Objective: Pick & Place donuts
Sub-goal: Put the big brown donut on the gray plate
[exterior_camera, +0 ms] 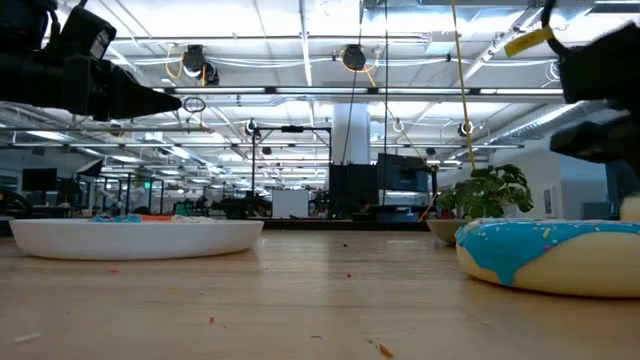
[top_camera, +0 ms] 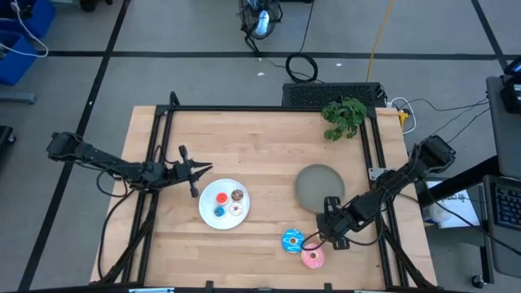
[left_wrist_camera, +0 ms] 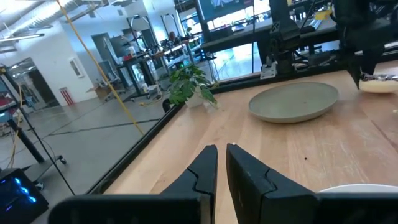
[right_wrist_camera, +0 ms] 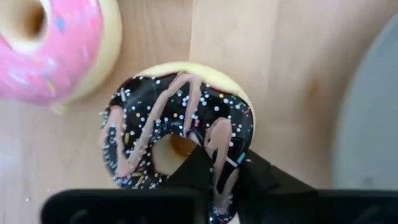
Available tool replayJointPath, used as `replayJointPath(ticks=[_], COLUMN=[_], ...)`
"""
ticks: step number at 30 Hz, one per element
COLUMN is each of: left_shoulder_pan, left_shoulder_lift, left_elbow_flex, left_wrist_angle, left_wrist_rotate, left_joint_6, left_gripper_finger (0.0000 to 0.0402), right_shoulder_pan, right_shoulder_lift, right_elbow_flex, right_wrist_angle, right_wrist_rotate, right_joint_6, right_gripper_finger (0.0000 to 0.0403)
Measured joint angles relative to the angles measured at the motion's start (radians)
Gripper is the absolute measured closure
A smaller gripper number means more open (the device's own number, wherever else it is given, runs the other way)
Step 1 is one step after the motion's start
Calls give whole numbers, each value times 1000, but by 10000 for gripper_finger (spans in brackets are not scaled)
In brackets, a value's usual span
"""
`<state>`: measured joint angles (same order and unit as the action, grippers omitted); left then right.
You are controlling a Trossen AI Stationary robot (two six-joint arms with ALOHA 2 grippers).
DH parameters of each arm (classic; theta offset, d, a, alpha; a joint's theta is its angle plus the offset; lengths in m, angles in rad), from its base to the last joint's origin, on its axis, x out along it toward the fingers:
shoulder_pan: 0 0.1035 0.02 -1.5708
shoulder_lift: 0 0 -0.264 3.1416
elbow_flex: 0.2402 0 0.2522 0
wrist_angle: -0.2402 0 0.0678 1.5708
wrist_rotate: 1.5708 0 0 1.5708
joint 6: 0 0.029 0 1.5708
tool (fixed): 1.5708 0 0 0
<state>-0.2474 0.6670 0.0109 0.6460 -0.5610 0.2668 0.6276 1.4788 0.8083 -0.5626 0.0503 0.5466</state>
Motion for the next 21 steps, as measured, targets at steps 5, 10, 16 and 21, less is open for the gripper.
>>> replayJointPath(ticks=[5,10,16,21], left_shoulder_pan=[0,0,0,0], left_shoulder_lift=[0,0,0,0], left_elbow_flex=[0,0,0,0], left_wrist_angle=[0,-7,-2,-1], left_wrist_rotate=[0,0,0,0], left_joint_6=[6,12,12,19], left_gripper_finger=[360,360,360,360], right_shoulder_pan=[-29,-62,-172,-300], right_shoulder_lift=[-34,-97,-154,-157], right_elbow_flex=[66,157,329,441], right_wrist_angle=[-74,-244,-479,-611], right_wrist_rotate=[-5,0,7,58], right_joint_6=[-41,-68,-133,-200], right_gripper_finger=[389,366,379,386])
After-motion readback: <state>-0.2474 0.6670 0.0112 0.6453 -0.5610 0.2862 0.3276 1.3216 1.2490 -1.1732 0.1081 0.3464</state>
